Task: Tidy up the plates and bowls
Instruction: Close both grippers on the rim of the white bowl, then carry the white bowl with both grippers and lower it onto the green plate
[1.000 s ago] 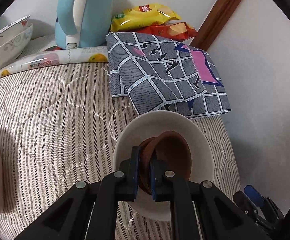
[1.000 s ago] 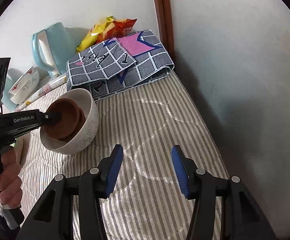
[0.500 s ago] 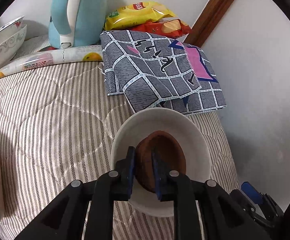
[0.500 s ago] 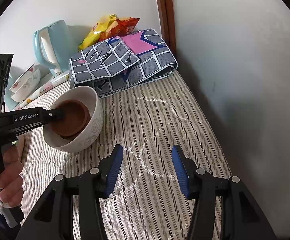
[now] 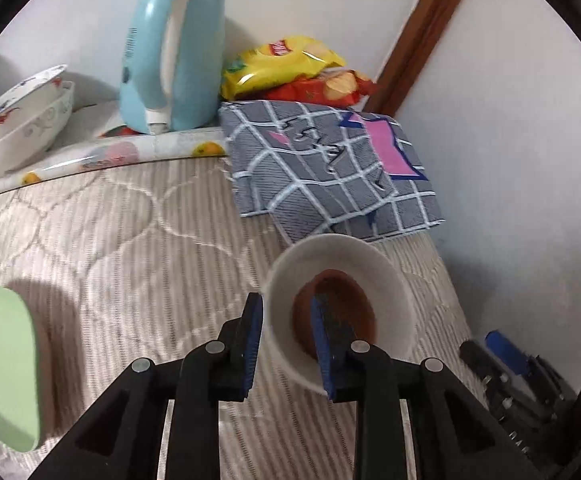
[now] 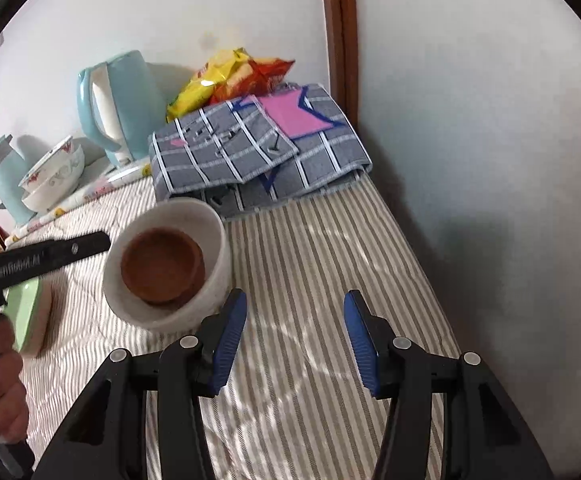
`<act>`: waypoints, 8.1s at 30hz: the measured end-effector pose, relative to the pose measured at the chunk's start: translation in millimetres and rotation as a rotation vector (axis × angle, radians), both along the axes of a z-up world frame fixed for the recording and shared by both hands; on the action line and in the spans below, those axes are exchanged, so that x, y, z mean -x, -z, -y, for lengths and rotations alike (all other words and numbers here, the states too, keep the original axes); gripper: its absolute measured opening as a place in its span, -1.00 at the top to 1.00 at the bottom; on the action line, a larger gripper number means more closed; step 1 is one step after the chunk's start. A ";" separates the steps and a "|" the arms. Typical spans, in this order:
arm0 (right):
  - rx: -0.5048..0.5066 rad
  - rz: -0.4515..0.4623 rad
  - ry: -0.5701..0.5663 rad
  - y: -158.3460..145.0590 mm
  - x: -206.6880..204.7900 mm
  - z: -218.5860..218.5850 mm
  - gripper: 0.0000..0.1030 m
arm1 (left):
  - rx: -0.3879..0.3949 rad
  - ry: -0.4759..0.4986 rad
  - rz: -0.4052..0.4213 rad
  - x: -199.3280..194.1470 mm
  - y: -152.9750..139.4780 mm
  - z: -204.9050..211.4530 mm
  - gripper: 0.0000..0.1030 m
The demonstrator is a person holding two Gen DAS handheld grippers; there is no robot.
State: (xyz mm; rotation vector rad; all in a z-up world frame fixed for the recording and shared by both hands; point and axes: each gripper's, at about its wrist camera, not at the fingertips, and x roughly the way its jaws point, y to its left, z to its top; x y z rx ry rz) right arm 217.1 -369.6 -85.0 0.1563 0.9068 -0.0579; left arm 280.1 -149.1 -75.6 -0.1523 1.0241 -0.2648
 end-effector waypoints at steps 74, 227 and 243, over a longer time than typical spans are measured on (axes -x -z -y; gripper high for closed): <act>-0.038 -0.137 -0.035 37.9 -64.9 -53.8 0.80 | -0.025 0.035 -0.066 -20.5 44.7 7.9 0.81; -0.062 -0.152 -0.257 31.4 -39.2 -339.6 0.81 | 0.044 -0.234 -0.079 37.7 38.9 -293.5 0.80; -0.050 -0.162 -0.285 31.8 -43.5 -343.8 0.78 | 0.084 -0.211 -0.103 35.1 43.8 -300.5 0.76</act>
